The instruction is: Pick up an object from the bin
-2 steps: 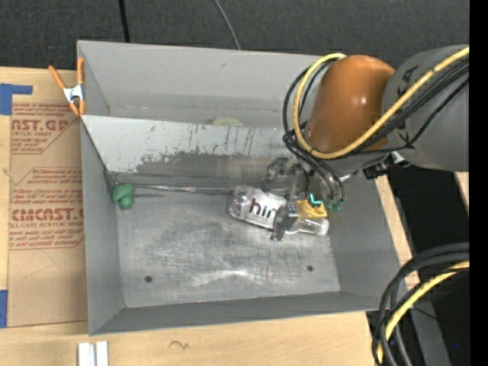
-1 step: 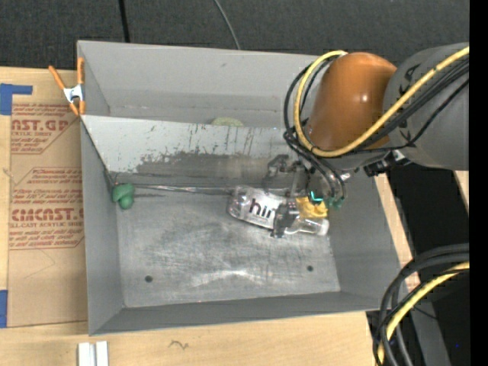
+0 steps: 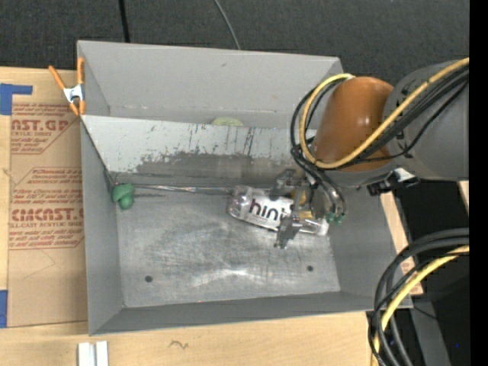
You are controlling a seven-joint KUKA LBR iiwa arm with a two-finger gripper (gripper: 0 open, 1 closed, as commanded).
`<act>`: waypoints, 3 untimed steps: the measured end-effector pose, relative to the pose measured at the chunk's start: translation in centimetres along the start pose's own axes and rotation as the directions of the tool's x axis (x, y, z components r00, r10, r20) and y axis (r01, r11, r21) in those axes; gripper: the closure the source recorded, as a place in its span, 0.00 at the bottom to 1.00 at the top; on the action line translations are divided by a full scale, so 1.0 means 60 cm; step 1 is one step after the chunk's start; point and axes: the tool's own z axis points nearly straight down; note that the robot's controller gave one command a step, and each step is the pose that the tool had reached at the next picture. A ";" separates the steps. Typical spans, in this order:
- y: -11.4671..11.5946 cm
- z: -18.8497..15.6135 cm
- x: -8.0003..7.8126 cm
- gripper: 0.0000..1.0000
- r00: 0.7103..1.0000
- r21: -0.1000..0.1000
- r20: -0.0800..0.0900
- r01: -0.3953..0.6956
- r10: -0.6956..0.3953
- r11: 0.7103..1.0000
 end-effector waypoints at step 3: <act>-0.119 0.119 -0.046 0.00 0.992 -0.004 -0.014 0.122 -0.123 0.992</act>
Offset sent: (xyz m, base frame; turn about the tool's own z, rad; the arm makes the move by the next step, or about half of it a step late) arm 0.0168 -0.0429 -0.0673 -0.1777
